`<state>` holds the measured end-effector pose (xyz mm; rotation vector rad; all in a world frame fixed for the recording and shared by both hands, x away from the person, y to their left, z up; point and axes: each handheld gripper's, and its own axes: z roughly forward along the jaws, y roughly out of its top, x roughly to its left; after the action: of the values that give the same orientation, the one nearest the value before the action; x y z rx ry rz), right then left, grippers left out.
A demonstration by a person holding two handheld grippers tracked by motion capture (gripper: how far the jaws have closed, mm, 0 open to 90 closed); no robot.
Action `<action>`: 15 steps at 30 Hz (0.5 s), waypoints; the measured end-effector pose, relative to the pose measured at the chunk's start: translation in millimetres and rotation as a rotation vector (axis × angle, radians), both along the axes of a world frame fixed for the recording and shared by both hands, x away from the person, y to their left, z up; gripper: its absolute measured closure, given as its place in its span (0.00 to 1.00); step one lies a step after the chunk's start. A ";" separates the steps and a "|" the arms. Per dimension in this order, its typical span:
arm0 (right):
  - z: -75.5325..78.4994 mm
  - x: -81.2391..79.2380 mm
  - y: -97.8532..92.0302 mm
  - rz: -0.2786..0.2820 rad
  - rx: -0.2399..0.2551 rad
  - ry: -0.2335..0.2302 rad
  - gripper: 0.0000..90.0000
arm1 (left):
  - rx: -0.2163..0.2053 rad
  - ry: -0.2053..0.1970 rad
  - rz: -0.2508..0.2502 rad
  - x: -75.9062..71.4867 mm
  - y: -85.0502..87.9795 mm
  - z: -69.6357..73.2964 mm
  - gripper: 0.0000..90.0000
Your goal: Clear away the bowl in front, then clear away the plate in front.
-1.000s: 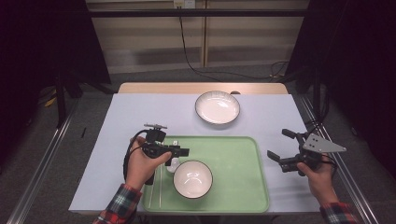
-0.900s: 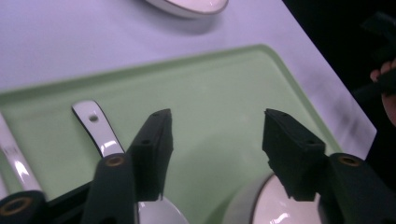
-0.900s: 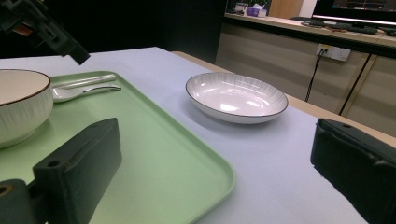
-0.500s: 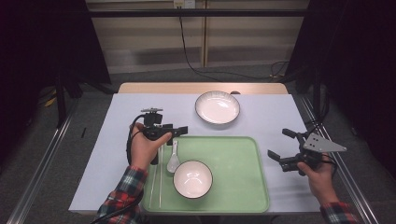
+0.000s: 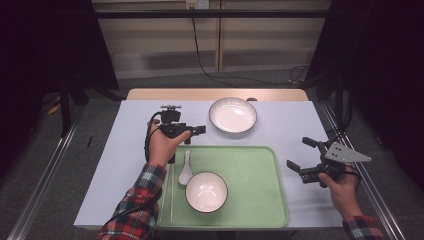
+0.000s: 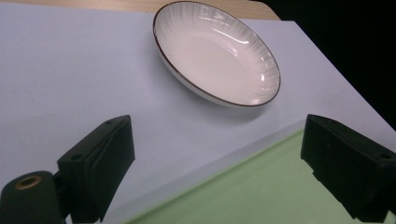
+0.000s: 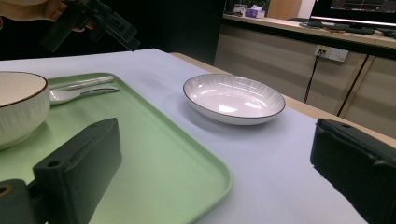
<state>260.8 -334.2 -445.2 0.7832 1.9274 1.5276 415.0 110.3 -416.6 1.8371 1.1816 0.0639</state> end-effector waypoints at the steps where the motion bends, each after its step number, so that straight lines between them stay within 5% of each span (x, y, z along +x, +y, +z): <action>1: 0.1 0.1 0.0 -0.001 0.004 -0.004 0.01 | -0.004 0.000 0.006 2.7 -1.7 0.5 0.10; 15: -0.4 0.3 0.7 0.002 0.000 -0.002 0.01 | 0.026 0.030 0.054 35.8 -10.9 -7.8 0.09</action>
<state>261.2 -333.5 -445.5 0.7791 1.9275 1.5288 450.8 99.4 -424.5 1.8348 1.2568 0.0829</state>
